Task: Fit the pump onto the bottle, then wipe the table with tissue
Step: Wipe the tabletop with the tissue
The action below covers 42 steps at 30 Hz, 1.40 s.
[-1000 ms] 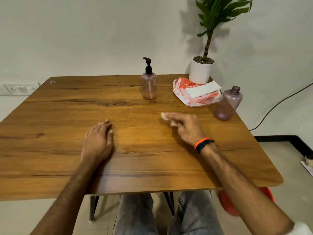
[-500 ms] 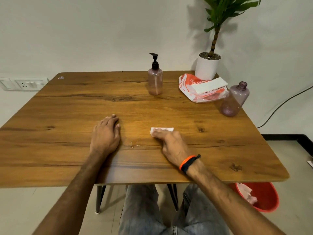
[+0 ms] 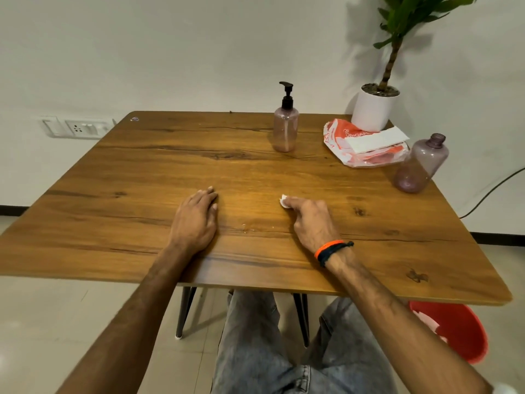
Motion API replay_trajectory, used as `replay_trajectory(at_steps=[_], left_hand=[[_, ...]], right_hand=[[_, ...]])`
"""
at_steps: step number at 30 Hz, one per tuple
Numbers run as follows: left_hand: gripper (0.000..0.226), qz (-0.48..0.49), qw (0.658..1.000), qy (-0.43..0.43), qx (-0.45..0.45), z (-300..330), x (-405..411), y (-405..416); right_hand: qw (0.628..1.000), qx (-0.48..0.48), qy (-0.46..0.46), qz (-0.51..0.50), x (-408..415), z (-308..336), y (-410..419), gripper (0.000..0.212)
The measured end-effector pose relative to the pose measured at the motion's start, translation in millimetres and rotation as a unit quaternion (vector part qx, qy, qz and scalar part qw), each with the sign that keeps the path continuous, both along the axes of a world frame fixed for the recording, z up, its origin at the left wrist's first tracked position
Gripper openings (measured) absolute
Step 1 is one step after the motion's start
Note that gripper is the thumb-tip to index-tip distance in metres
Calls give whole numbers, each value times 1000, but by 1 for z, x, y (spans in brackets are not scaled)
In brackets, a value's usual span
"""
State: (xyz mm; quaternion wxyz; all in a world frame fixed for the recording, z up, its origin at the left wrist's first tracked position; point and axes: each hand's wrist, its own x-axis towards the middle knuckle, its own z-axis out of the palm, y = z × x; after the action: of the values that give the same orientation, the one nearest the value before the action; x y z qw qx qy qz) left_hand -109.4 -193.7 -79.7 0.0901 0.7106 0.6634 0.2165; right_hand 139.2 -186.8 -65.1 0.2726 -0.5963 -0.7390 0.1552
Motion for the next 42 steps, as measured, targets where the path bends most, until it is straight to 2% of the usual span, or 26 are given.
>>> replay_trajectory(at_steps=[10,18,20,22,25,27,28,30,32,34,37,42], left_hand=[[40,6,1000,-4,1,4,0,-5],[41,10,1000,-3,-1,4,0,-3],[40,11,1000,0,4,4,0,-4],[40,11,1000,3,7,3,0,-3],[41,17,1000,6,7,2,0,-2],[41,18,1000,9,6,1,1,-2],[41,17,1000,10,5,1,1,-2],[41,16,1000,10,4,1,0,-2],[41,17,1000,14,6,1,0,-2],[41,17,1000,14,6,1,0,-1],[41,15,1000,12,7,0,0,-1],[40,20,1000,15,19,-2,0,-1]], right_hand=[[995,10,-41,95,-52,-7,-8,54],[969,-10,-84,232,-49,4,-15,55],[955,-46,-94,277,-40,11,-13,51],[941,-125,-94,299,-30,21,-6,58],[911,-262,4,320,-23,33,8,62],[894,-304,61,323,-21,36,14,60],[892,-307,61,327,-21,37,16,59],[901,-272,5,337,-19,35,19,54],[916,-188,-80,346,-18,34,23,49],[915,-137,-121,359,-20,34,24,47],[915,-113,-130,366,-26,27,23,44],[940,-43,-118,316,-31,11,12,36]])
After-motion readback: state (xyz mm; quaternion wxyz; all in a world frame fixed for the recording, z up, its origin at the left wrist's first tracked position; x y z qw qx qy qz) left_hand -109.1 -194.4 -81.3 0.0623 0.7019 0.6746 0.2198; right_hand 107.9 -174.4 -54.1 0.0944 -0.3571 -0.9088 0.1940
